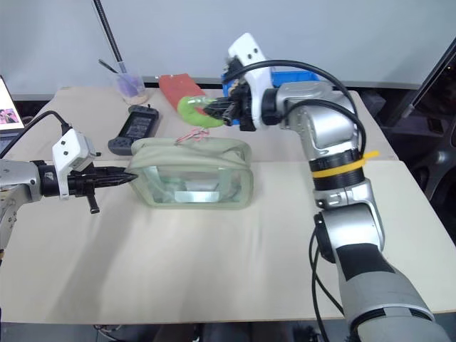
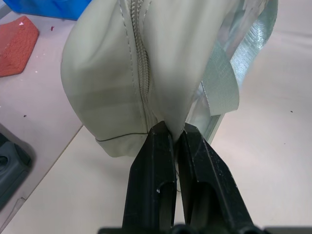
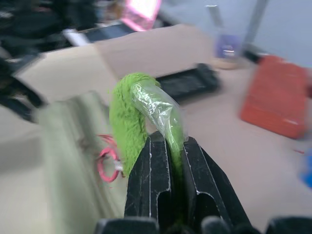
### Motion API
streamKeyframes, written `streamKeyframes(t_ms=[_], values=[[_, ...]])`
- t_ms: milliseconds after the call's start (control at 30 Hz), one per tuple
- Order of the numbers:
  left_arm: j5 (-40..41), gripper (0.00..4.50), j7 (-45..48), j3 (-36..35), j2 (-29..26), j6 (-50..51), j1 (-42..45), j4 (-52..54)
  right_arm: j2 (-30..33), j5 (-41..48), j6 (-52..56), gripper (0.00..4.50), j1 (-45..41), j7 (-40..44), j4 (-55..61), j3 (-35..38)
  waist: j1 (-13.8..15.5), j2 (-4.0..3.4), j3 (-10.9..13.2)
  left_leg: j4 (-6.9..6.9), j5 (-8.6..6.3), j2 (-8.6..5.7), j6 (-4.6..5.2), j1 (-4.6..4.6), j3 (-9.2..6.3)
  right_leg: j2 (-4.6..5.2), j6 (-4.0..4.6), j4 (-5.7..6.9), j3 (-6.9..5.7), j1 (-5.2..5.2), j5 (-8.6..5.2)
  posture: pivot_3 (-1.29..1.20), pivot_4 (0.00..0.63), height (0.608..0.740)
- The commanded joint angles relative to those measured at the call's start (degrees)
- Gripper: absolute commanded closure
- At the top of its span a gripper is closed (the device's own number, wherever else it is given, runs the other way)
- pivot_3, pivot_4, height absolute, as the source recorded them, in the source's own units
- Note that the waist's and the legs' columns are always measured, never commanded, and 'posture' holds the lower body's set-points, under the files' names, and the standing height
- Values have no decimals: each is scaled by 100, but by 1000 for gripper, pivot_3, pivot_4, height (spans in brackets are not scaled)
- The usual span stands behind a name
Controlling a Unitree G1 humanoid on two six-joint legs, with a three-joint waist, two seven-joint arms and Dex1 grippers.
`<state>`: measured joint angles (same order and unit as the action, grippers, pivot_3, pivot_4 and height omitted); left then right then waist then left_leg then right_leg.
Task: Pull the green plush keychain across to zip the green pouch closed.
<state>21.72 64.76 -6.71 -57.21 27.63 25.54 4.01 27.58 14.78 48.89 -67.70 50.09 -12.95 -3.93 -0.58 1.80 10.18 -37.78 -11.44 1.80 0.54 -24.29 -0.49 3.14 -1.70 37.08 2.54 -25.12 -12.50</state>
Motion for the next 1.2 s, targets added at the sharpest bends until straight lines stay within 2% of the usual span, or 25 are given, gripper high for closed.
streamKeyframes(t_ms=[33,200,333,633,767,900,1033,1067,1200], values=[[-48,4500,61,20,-65,-32,25,-51,479,-11,217,4468,283,-392,486,534,-15,0,0,0,0,-2,0,0,0,1,0,-1,1,0,0,0,150,740],[-123,4500,115,144,-28,-130,198,-221,788,105,635,4468,1021,-958,937,1095,-27,0,0,1,0,3,0,2,1,-4,1,1,1,-1,0,0,150,740],[-153,4500,151,276,19,-201,353,-348,665,134,782,4468,1862,-1520,1238,1452,-29,1,-1,0,0,2,1,2,1,-3,0,1,3,1,0,0,150,740],[-268,4500,270,464,114,-390,636,-615,-598,422,751,4468,3004,-2380,1561,1421,-46,1,-1,-2,1,2,1,4,1,-6,-1,3,8,3,0,0,150,740],[-304,4500,296,475,127,-454,667,-674,-896,381,634,4468,3358,-2436,1652,1147,-46,1,-1,-2,1,4,2,5,1,-8,-1,3,8,4,0,0,150,740],[-308,4500,278,455,142,-474,639,-654,-605,130,218,4468,3725,-2188,1623,616,-44,1,-1,-3,1,2,1,7,1,-6,-3,1,8,8,-1,0,150,740],[-234,4500,235,372,179,-440,618,-613,-184,279,-175,4468,3484,-1665,1644,612,-50,1,-1,-4,1,5,2,11,1,-9,-3,1,8,9,-1,0,150,740],[-185,4500,208,324,197,-387,631,-619,-2,360,-271,4086,3380,-1410,1660,630,-48,1,-1,-3,1,6,2,12,1,-11,-3,1,7,9,-1,0,150,740],[142,2970,288,72,182,-77,643,-673,846,610,-505,2680,2998,-350,1674,693,-44,0,0,-5,1,7,2,8,1,-11,-3,0,8,8,-1,0,150,740]])
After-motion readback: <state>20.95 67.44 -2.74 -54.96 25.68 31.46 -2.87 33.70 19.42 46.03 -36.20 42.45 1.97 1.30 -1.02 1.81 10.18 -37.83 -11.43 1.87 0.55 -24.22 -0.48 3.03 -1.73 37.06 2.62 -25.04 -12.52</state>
